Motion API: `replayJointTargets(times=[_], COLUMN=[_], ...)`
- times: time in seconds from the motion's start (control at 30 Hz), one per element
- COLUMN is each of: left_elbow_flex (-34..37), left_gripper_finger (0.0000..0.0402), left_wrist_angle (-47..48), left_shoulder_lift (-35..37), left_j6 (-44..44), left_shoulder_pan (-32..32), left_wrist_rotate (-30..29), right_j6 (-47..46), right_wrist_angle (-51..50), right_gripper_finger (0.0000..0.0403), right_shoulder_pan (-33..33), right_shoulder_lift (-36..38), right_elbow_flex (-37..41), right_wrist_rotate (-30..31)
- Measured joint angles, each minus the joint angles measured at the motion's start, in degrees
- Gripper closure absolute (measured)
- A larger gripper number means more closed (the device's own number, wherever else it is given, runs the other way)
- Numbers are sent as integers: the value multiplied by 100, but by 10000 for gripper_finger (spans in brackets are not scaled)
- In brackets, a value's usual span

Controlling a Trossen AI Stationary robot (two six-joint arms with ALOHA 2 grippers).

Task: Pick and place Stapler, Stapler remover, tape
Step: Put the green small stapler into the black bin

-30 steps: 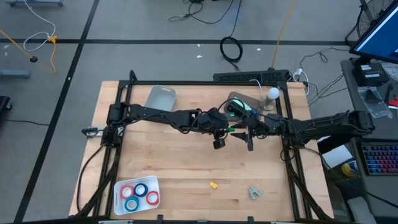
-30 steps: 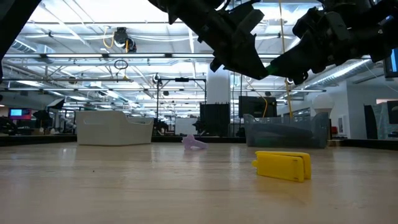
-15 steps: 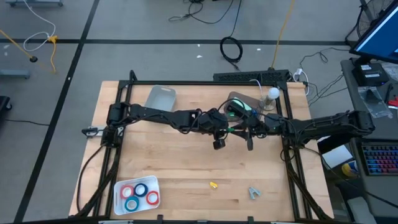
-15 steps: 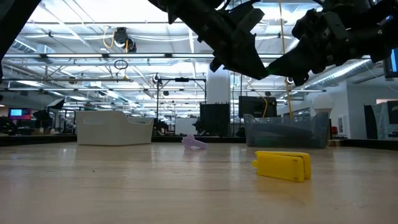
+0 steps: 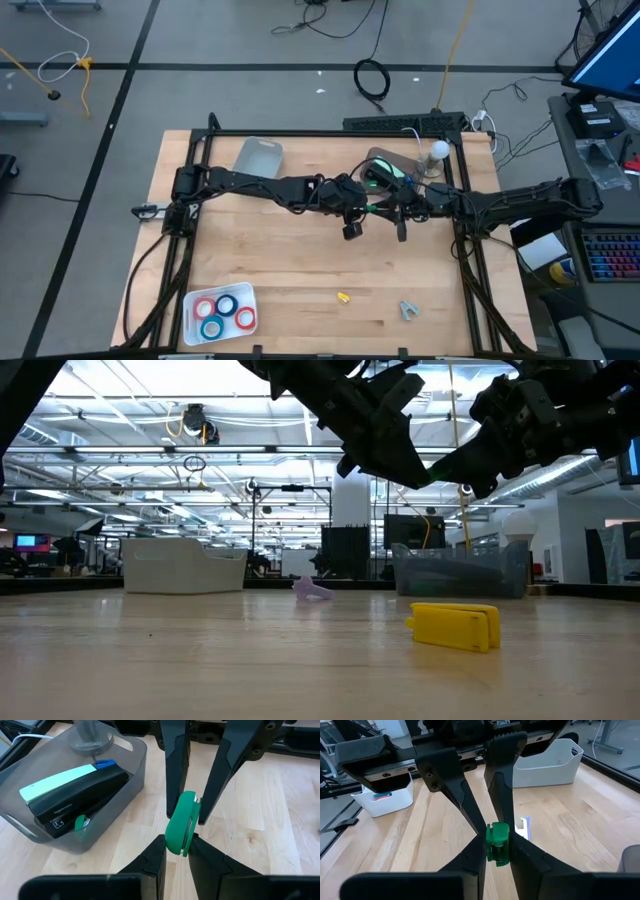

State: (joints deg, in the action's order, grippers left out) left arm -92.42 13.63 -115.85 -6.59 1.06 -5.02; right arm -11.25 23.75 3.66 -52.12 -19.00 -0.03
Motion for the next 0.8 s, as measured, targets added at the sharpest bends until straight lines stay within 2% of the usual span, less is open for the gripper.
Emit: replayJointTargets(times=[0.17, 0.27, 0.57, 0.8], left_elbow_flex=[0, 0, 0, 0], left_gripper_finger=[326, 310, 202, 150], left_wrist_angle=[-2, -7, -39, 115], left_shoulder_lift=[0, 0, 0, 0], left_j6=[-2, -7, -256, -258], left_shoulder_pan=[2, 0, -3, 0], left_wrist_rotate=[43, 39, 49, 49], right_j6=[-4, -25, -26, -17], right_wrist_angle=[-2, 0, 0, -3], right_gripper_finger=[343, 343, 345, 345], right_shoulder_pan=[-2, -2, -2, -2], right_shoulder_lift=[0, 0, 0, 0], right_elbow_flex=[0, 0, 0, 0], right_wrist_rotate=[0, 4, 2, 0])
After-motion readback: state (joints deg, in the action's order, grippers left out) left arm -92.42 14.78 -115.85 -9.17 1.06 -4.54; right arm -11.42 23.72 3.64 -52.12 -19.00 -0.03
